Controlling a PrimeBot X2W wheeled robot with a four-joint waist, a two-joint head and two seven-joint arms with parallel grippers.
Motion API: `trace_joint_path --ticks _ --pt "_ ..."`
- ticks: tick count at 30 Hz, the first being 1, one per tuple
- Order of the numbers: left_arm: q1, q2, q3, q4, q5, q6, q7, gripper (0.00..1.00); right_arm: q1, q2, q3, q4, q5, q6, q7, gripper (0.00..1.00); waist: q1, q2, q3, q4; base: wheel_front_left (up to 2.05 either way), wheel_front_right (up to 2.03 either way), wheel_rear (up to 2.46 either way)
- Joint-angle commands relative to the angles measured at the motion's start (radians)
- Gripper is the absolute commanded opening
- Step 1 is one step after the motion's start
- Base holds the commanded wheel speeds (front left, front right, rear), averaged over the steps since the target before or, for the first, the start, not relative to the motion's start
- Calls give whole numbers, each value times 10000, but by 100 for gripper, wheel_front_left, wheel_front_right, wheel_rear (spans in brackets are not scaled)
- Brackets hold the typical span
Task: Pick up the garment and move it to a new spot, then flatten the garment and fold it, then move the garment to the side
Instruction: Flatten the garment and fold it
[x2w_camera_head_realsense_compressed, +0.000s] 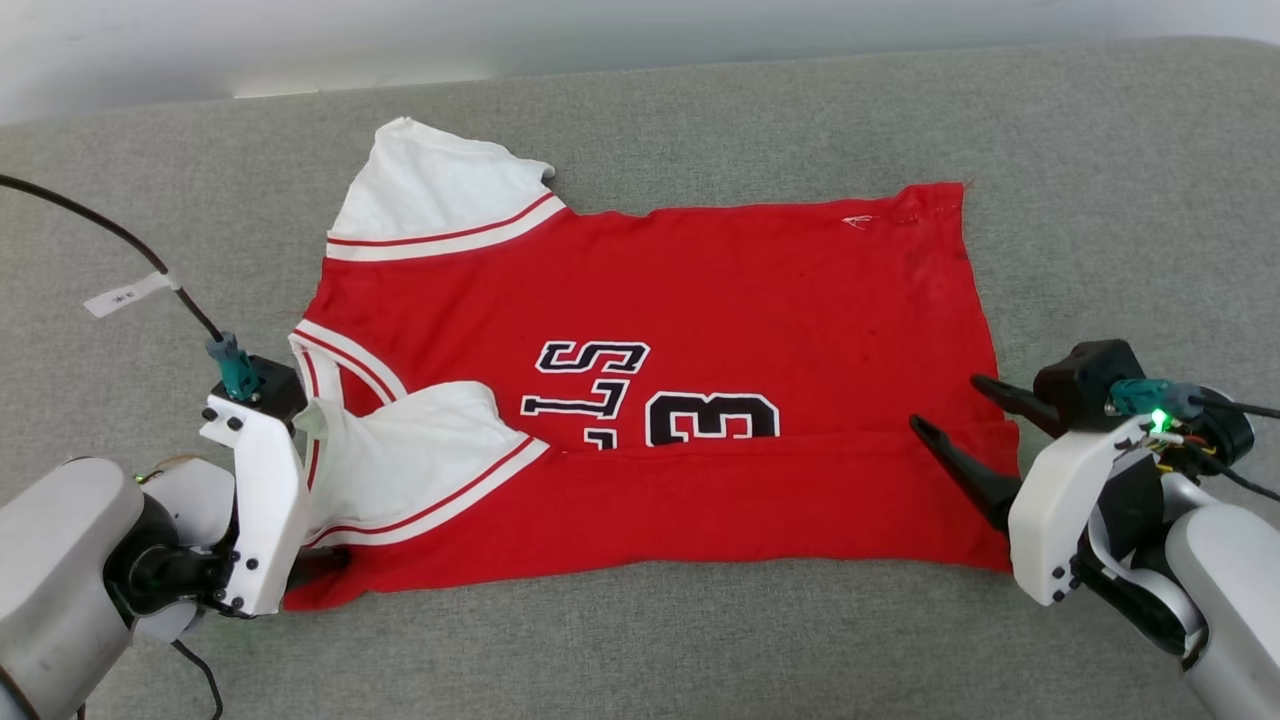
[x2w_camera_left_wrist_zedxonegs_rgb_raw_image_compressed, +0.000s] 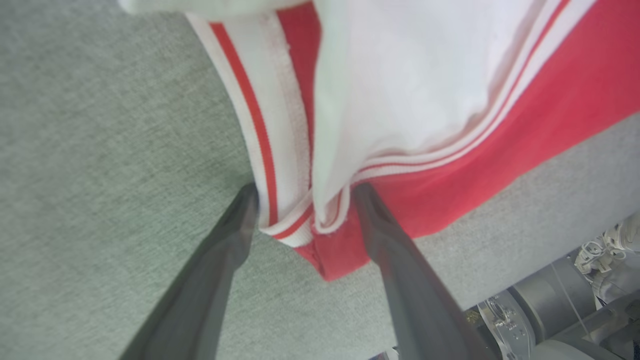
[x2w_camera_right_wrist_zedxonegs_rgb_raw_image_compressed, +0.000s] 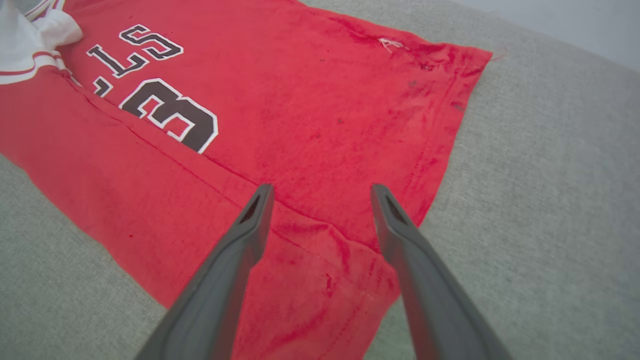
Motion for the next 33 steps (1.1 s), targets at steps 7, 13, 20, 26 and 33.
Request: trace_joint_path --ticks 7,13,20,26,33 --pt "328 -513 -403 402 129 -182 -338 0 -768 -373 241 26 229 -7 283 100 0 -1 -312 13 0 0 0" --pt "-63 -236 -374 126 261 -278 -561 0 -1503 -1284 875 -368 696 -7 1567 100 0 -1 -671 109 0 0 0" --pt "-327 143 -494 -858 466 -309 -827 0 -2625 -2689 2148 -815 2357 -7 4627 100 0 -1 -837 276 0 0 0" --pt "-542 181 -623 -1408 588 -321 -904 0 -2946 -2815 2781 -462 3414 -7 6408 100 0 -1 -619 504 0 0 0" --pt "-700 64 -800 -1610 781 -327 -1021 0 -2345 -1940 3097 572 3771 -7 6388 100 0 -1 -221 730 0 0 0"
